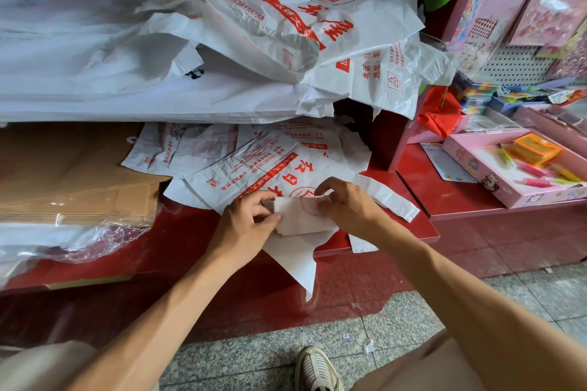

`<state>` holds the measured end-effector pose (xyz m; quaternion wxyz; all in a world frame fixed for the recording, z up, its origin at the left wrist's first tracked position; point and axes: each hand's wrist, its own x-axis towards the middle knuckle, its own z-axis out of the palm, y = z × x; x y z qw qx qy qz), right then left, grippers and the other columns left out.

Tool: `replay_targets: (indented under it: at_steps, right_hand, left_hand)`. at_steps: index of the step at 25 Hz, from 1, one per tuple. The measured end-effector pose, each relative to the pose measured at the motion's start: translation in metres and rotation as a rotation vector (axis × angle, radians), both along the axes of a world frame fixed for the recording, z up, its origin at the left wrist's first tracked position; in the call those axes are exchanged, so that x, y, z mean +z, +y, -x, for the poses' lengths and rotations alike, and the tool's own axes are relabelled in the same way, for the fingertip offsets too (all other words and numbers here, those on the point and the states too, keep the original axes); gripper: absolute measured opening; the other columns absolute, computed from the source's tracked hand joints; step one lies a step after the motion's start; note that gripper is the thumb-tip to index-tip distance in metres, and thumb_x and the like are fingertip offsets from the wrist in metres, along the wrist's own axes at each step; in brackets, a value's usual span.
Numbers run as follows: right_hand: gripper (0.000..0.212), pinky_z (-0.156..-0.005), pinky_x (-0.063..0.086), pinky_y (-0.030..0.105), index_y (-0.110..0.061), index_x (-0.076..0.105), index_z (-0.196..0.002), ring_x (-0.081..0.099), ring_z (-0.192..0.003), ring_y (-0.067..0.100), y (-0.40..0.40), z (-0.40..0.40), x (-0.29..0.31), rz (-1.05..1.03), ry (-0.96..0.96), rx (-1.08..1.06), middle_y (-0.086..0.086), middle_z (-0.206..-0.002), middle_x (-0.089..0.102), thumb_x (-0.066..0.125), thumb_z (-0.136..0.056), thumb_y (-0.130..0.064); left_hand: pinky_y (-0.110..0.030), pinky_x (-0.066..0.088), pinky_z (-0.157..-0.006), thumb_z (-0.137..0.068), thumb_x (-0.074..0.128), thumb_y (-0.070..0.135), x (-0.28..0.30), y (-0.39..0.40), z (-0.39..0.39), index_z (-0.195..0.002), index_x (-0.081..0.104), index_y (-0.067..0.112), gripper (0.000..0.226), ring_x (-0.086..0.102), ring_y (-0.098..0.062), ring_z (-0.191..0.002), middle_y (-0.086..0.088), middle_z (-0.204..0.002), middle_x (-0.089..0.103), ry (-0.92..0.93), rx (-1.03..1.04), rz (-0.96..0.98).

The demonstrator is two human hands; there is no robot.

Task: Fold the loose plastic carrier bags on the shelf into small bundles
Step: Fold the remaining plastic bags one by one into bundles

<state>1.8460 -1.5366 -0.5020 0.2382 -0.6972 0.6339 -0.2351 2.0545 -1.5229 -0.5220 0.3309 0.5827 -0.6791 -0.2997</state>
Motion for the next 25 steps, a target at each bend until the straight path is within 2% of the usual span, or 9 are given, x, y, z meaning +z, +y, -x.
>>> replay_targets:
  at_steps: [2,5,9,15,19,20,22,23,25]
  right_hand:
    - [0.037,-0.070,0.044,0.021,-0.015,0.057,-0.126,0.059,-0.099,0.020,0.001,0.001,-0.004,0.100,0.191,0.058,0.005,-0.120,0.060,0.059,-0.089,-0.019]
    - [0.059,-0.094,0.042,0.038,-0.023,0.045,-0.141,0.046,-0.119,0.023,0.000,-0.005,-0.005,0.101,0.374,0.222,-0.001,-0.140,0.050,0.061,-0.085,-0.029]
    - [0.047,-0.084,0.033,0.037,-0.024,0.056,-0.127,0.047,-0.111,0.023,-0.002,-0.007,-0.001,0.001,0.522,0.184,-0.001,-0.117,0.059,0.064,-0.084,-0.041]
    - [0.016,-0.058,0.040,0.022,-0.015,0.054,-0.094,0.052,-0.080,0.018,0.000,-0.009,0.020,-0.109,0.001,0.089,-0.003,-0.087,0.053,0.067,-0.091,-0.023]
    - [0.028,-0.060,0.051,0.024,-0.006,0.056,-0.113,0.064,-0.072,0.014,0.009,-0.036,0.032,-0.225,-0.699,0.125,0.007,-0.087,0.067,0.066,-0.088,0.002]
    - [0.029,-0.060,0.051,0.022,-0.004,0.060,-0.114,0.064,-0.071,0.010,0.010,-0.046,0.035,-0.244,-0.701,0.124,0.009,-0.089,0.069,0.065,-0.087,0.004]
    - [0.018,-0.059,0.050,0.022,-0.001,0.070,-0.101,0.058,-0.065,0.004,0.008,-0.065,0.041,-0.163,-0.415,0.143,0.012,-0.085,0.069,0.066,-0.084,0.003]
    - [0.011,-0.059,0.050,0.027,-0.001,0.072,-0.092,0.055,-0.065,0.006,0.007,-0.075,0.043,-0.099,-0.289,0.162,0.013,-0.081,0.069,0.067,-0.082,0.001]
    - [0.009,-0.051,0.041,0.025,-0.008,0.073,-0.080,0.050,-0.058,0.008,0.010,-0.101,0.056,-0.058,-0.309,0.220,0.005,-0.065,0.065,0.068,-0.081,0.000]
  left_hand:
    - [-0.006,0.043,-0.069,-0.086,0.071,0.024,0.001,0.001,0.003,-0.113,0.068,0.022,0.027,0.063,0.005,-0.077,0.012,-0.079,0.071,-0.039,0.009,-0.012]
    - [-0.030,0.051,-0.082,-0.085,0.070,0.032,-0.002,-0.001,0.007,-0.105,0.071,0.027,0.021,0.068,-0.012,-0.087,0.013,-0.081,0.070,-0.171,0.016,-0.013]
    - [-0.042,0.048,-0.093,-0.084,0.069,0.037,-0.004,-0.003,0.011,-0.111,0.068,0.030,0.028,0.065,-0.018,-0.101,0.011,-0.101,0.070,-0.259,-0.005,-0.035]
    - [-0.024,0.051,-0.085,-0.072,0.078,0.049,0.007,0.005,0.005,-0.111,0.066,0.032,0.044,0.067,-0.002,-0.094,0.013,-0.099,0.072,0.172,-0.080,-0.138]
    - [-0.015,0.049,-0.075,-0.082,0.076,0.011,0.029,0.013,-0.011,-0.095,0.072,0.020,0.016,0.071,-0.006,-0.082,0.004,-0.085,0.077,0.459,-0.014,-0.149]
    - [-0.013,0.050,-0.073,-0.082,0.075,0.007,0.035,0.016,-0.020,-0.089,0.073,0.019,0.014,0.070,-0.005,-0.077,0.003,-0.081,0.076,0.463,0.029,-0.126]
    - [-0.012,0.049,-0.071,-0.082,0.073,0.004,0.044,0.024,-0.043,-0.082,0.072,0.020,0.016,0.068,-0.004,-0.071,0.003,-0.076,0.075,0.399,0.097,-0.099]
    - [-0.014,0.048,-0.071,-0.083,0.073,0.005,0.048,0.030,-0.057,-0.085,0.071,0.021,0.016,0.068,-0.004,-0.073,0.004,-0.078,0.075,0.336,0.116,-0.092]
    - [-0.022,0.048,-0.079,-0.084,0.073,0.017,0.053,0.049,-0.095,-0.102,0.068,0.023,0.019,0.066,-0.007,-0.087,0.008,-0.094,0.074,0.083,0.177,-0.026]
